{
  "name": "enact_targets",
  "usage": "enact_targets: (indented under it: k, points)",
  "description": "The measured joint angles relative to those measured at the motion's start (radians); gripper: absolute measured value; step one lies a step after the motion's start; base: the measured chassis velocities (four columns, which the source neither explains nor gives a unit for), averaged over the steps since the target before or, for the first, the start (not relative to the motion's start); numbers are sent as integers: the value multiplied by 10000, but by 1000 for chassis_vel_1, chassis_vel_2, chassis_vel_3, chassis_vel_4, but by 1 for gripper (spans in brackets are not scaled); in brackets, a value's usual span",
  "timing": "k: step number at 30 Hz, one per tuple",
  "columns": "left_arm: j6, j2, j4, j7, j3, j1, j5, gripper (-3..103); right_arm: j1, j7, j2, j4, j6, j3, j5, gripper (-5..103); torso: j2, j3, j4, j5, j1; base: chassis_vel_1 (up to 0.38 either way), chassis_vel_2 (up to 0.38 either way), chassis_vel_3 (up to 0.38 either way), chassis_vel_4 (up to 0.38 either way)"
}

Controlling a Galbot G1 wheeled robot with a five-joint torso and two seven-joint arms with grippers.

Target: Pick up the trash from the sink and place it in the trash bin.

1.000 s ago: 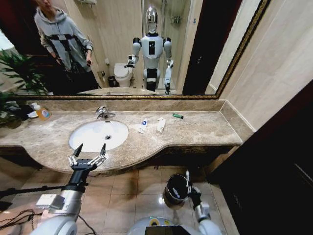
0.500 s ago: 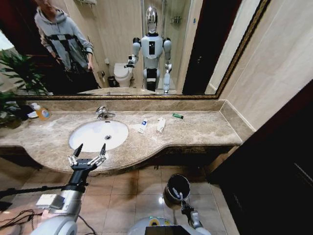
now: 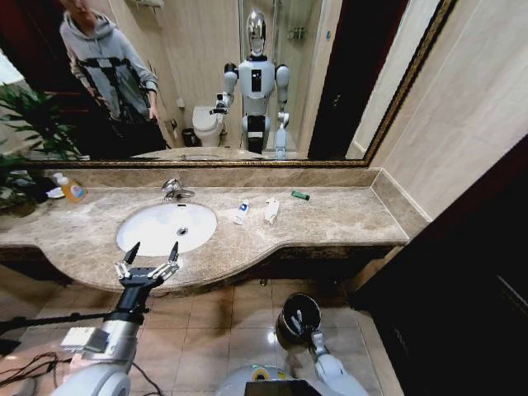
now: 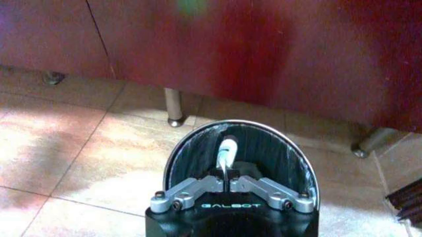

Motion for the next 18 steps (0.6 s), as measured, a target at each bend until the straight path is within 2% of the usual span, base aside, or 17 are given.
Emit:
enact_targets:
  k: [9,12,16,17,18]
  points:
    - [0,0,0,0,0,0,0,100,439,-69,-80,-661,60,77,-45,0,0,-1,0,0,0,0,0,0,0]
    - [0,0,0,0,0,0,0,100,454,-80,-109,-658,30,77,4,-3,0,-1,0,0,0,0,0,0,0]
    - [0,0,0,0,0,0,0,100,488,-64,-124,-587,-29,80,87,18,0,-1,0,1,0,0,0,0,0]
    - [0,0,0,0,0,0,0,100,488,-64,-124,-587,-29,80,87,18,0,-1,0,1,0,0,0,0,0]
    - [0,0,0,0,0,0,0,100,486,-58,-130,-551,-47,81,103,24,0,-1,0,0,0,0,0,0,0]
